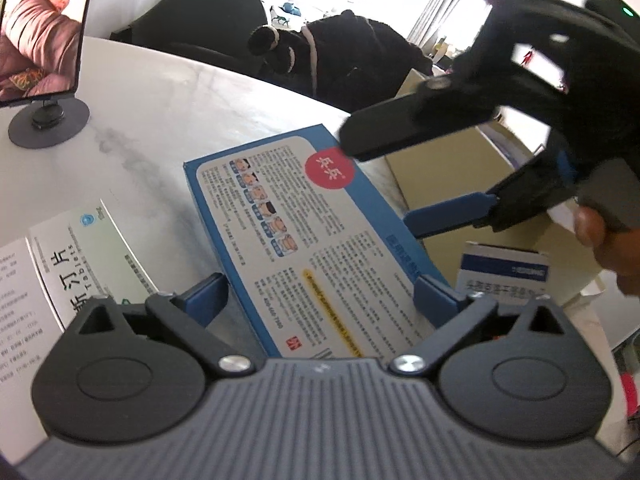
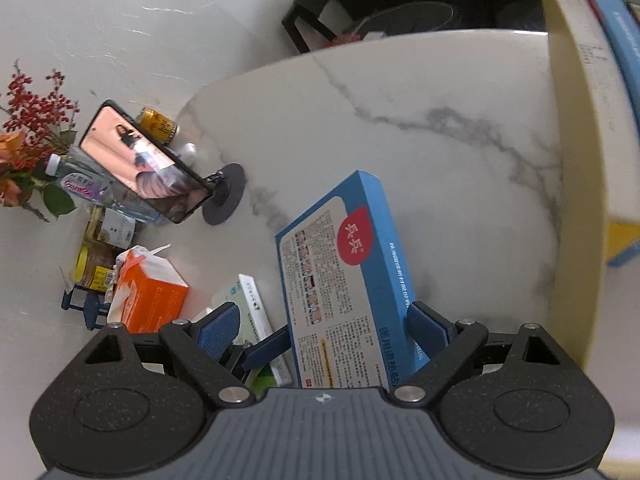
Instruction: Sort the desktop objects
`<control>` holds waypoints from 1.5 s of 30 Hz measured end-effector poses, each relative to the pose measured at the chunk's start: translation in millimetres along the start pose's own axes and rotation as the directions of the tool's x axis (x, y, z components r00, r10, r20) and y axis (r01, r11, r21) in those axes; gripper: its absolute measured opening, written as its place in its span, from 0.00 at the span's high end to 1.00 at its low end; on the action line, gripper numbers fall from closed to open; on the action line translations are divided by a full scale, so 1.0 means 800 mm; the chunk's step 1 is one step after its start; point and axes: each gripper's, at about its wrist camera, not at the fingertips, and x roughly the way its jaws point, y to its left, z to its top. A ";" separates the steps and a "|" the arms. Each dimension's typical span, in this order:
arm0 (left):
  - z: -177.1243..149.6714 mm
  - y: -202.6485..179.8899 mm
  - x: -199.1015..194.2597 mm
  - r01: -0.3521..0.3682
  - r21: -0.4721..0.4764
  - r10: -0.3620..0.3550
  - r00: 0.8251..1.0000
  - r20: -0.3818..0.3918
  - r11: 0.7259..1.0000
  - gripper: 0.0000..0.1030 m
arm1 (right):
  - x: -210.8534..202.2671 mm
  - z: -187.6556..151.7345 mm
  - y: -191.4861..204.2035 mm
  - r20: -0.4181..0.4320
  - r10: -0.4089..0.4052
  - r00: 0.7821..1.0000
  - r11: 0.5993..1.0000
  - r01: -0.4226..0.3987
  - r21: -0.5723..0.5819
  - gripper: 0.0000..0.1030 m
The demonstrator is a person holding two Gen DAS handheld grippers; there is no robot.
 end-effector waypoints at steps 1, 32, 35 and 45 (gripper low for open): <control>-0.001 0.000 0.001 0.003 0.005 -0.003 1.000 -0.006 1.000 0.07 | -0.004 -0.003 -0.001 0.002 0.026 1.000 1.000 -0.026 0.003 0.11; -0.060 -0.032 -0.053 -0.011 0.030 0.011 1.000 0.005 1.000 0.14 | -0.102 -0.142 -0.020 0.425 0.109 0.898 0.994 -0.108 -0.027 0.18; -0.059 -0.035 -0.054 -0.011 0.037 0.010 1.000 0.020 0.999 0.14 | -0.109 -0.132 -0.025 0.459 0.064 0.886 0.998 -0.071 -0.003 0.18; -0.055 -0.043 -0.055 0.000 0.080 -0.004 0.999 0.045 0.997 0.14 | -0.080 -0.145 -0.013 0.400 0.149 0.904 0.986 -0.164 0.003 0.18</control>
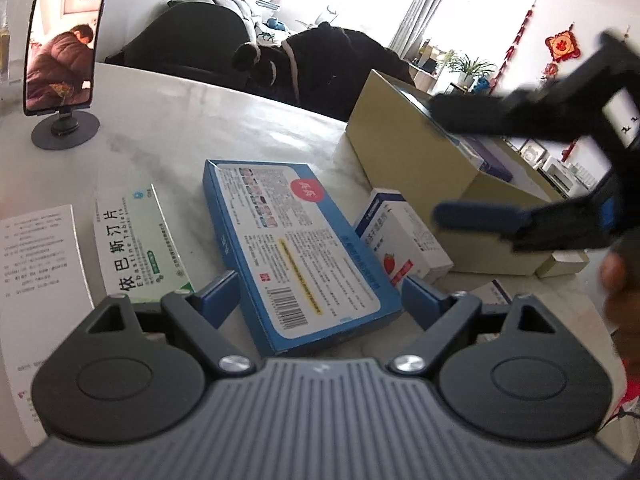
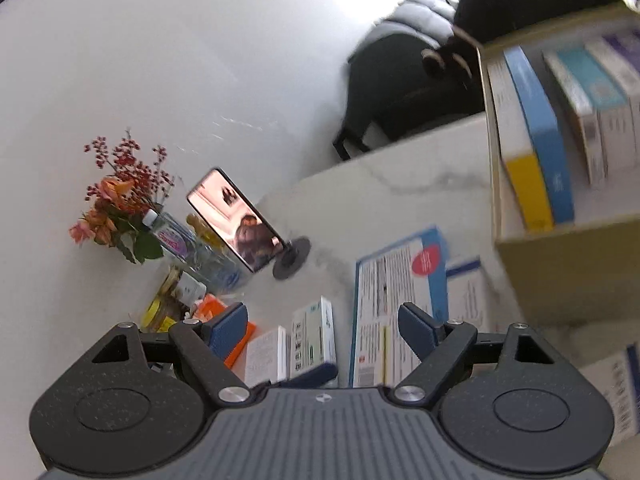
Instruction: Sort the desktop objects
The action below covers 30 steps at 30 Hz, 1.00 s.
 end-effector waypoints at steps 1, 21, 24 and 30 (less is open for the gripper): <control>0.000 -0.001 0.001 0.004 0.004 -0.004 1.000 -0.001 1.000 0.14 | 0.005 -0.003 -0.006 -0.004 -0.008 1.000 1.000 0.008 0.020 0.17; -0.005 -0.018 0.004 0.009 0.120 -0.008 1.000 -0.014 0.993 0.12 | 0.039 -0.041 -0.048 -0.031 -0.151 0.988 0.982 0.154 0.112 0.15; -0.007 -0.021 0.004 0.014 0.144 -0.011 1.000 -0.018 0.989 0.10 | 0.043 -0.040 -0.050 -0.030 -0.148 0.988 0.980 0.151 0.131 0.13; -0.015 -0.022 0.002 0.024 0.203 -0.022 1.000 -0.012 0.979 0.04 | 0.032 -0.036 -0.059 -0.025 -0.082 0.996 0.969 0.086 0.232 0.12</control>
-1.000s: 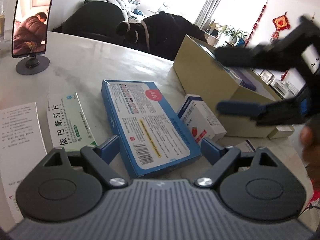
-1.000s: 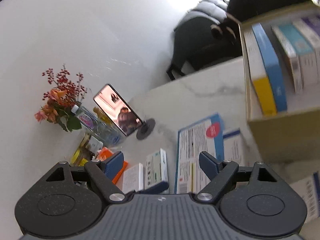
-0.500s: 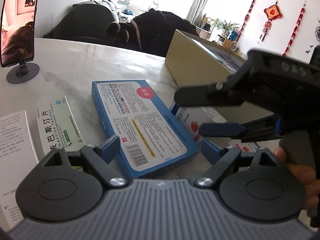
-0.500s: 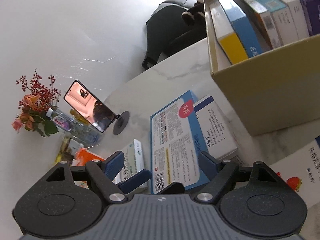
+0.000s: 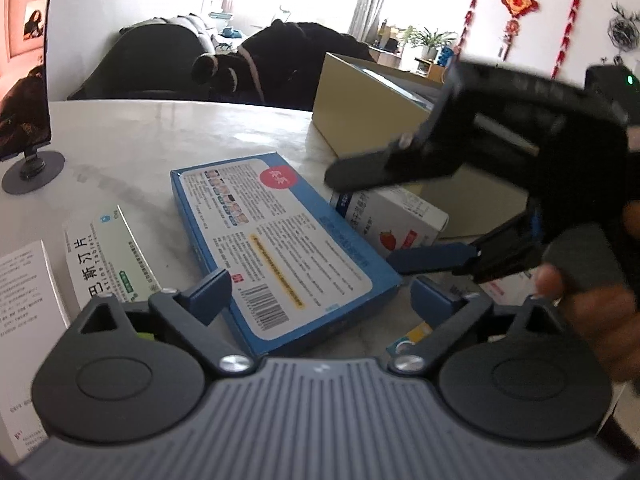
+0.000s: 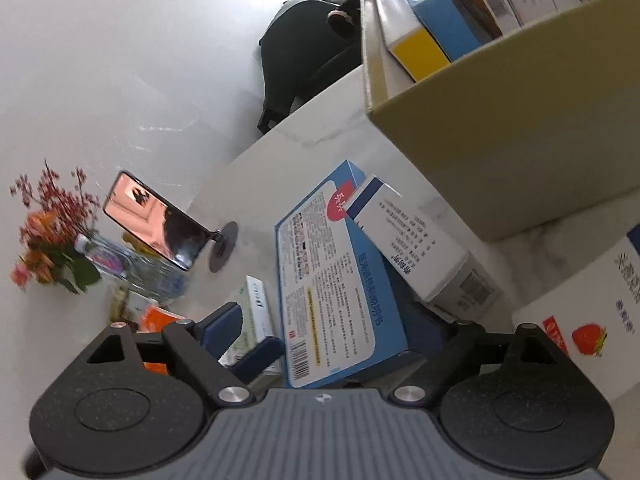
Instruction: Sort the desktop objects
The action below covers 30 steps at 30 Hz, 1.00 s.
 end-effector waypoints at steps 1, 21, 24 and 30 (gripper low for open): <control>-0.001 -0.001 0.000 0.001 0.013 -0.001 1.000 -0.003 1.000 0.04 | -0.002 0.001 0.000 -0.003 0.015 1.000 1.000 -0.015 0.007 0.12; -0.002 -0.016 -0.002 -0.006 0.125 0.011 0.999 -0.042 0.992 0.09 | -0.008 0.004 -0.012 0.014 -0.018 1.000 1.000 0.018 0.008 0.17; -0.002 -0.018 0.001 -0.010 0.142 0.017 0.999 -0.047 0.990 0.08 | -0.001 0.000 -0.010 -0.011 -0.001 1.000 1.000 0.001 -0.003 0.13; -0.003 -0.021 0.002 0.004 0.161 0.004 0.999 -0.045 0.987 0.08 | 0.013 -0.001 -0.002 -0.122 0.156 0.980 0.986 -0.147 0.074 0.19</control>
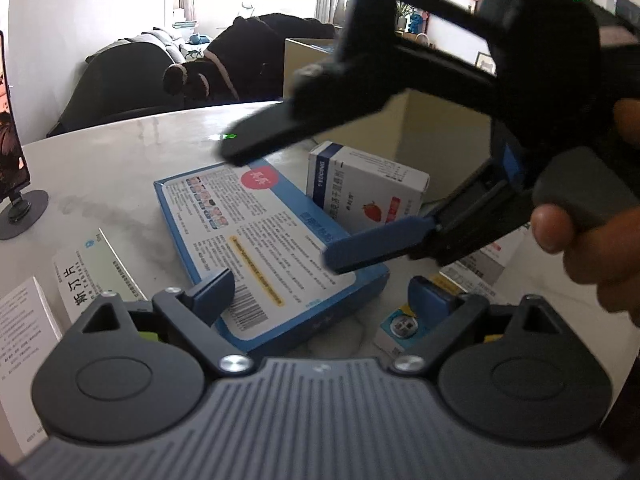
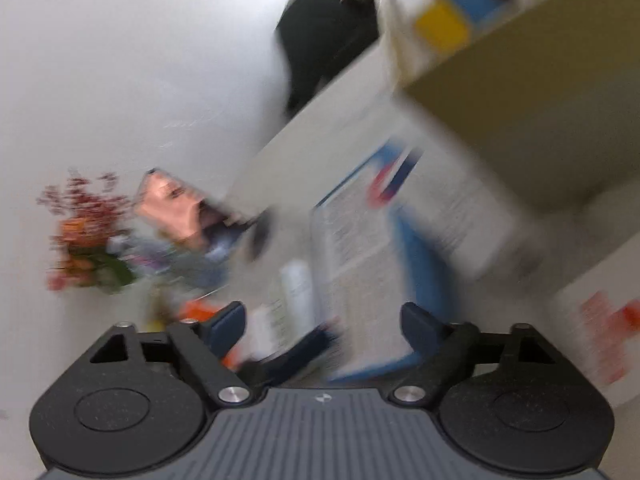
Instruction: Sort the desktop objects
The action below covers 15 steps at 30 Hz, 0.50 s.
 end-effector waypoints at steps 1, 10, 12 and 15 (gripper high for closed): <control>0.000 0.001 0.000 0.002 -0.004 -0.002 1.000 0.001 1.000 0.08 | 0.002 -0.002 0.004 -0.007 0.002 1.000 1.000 -0.002 -0.007 0.19; 0.004 0.000 0.004 -0.003 0.026 0.004 1.000 -0.021 1.000 0.08 | -0.012 0.005 0.002 0.112 -0.157 0.981 0.986 0.161 -0.029 0.13; 0.004 0.000 0.003 -0.004 0.027 0.005 1.000 -0.019 1.000 0.08 | -0.006 0.004 0.000 0.108 -0.169 0.980 0.984 0.174 -0.039 0.11; 0.002 0.001 0.003 -0.005 0.020 0.005 1.000 -0.009 1.000 0.08 | 0.000 0.003 0.000 0.101 -0.179 0.979 0.982 0.184 -0.043 0.05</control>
